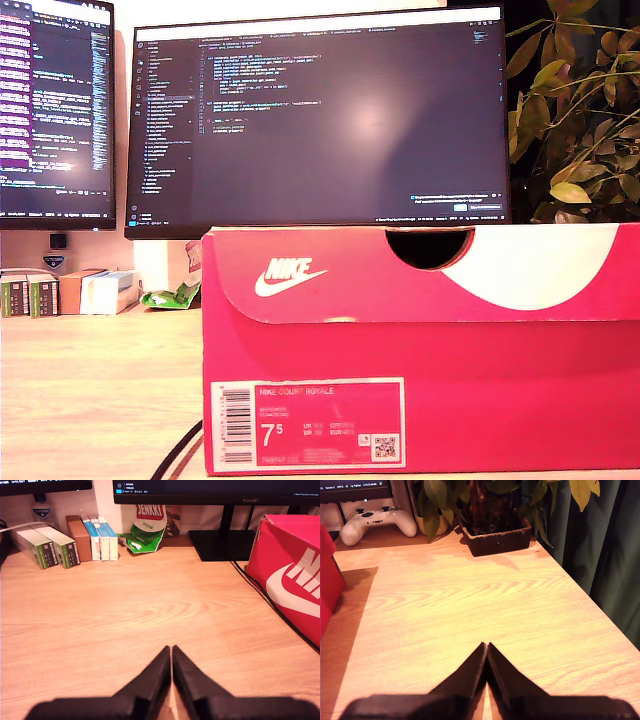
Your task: Close the red shoebox by pushing the lid with your left arm and holding the box in place with your right arm
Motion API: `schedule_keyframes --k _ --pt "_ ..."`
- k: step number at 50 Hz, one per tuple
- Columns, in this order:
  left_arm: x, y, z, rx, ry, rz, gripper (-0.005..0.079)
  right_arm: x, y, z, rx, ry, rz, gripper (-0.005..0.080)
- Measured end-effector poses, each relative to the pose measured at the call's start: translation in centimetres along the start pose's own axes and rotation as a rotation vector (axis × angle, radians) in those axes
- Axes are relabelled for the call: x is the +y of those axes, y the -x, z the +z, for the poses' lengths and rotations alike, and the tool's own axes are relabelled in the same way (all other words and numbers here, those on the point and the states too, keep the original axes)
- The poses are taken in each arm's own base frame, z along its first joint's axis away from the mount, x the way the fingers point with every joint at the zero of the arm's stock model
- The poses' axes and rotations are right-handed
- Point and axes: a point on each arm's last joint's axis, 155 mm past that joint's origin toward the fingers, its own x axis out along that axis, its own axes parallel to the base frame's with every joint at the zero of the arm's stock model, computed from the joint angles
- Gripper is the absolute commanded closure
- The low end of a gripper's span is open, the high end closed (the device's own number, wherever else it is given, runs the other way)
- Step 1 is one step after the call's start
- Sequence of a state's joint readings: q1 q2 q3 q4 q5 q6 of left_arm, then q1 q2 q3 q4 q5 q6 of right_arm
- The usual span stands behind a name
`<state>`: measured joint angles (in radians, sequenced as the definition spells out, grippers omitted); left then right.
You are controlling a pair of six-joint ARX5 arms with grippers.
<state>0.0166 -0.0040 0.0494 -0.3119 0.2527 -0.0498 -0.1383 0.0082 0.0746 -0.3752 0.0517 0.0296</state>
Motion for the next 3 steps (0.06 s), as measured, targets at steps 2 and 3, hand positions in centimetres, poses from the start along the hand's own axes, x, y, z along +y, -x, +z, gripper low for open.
schedule_keyframes --k 2,3 --pt "0.0 0.0 0.0 0.0 0.0 0.0 0.0761 0.0 0.0 0.0 0.0 0.0 0.0 0.0764" --pt "0.0 0.0 0.0 0.0 0.0 0.0 0.0761 0.0 0.0 0.0 0.0 0.0 0.0 0.0764"
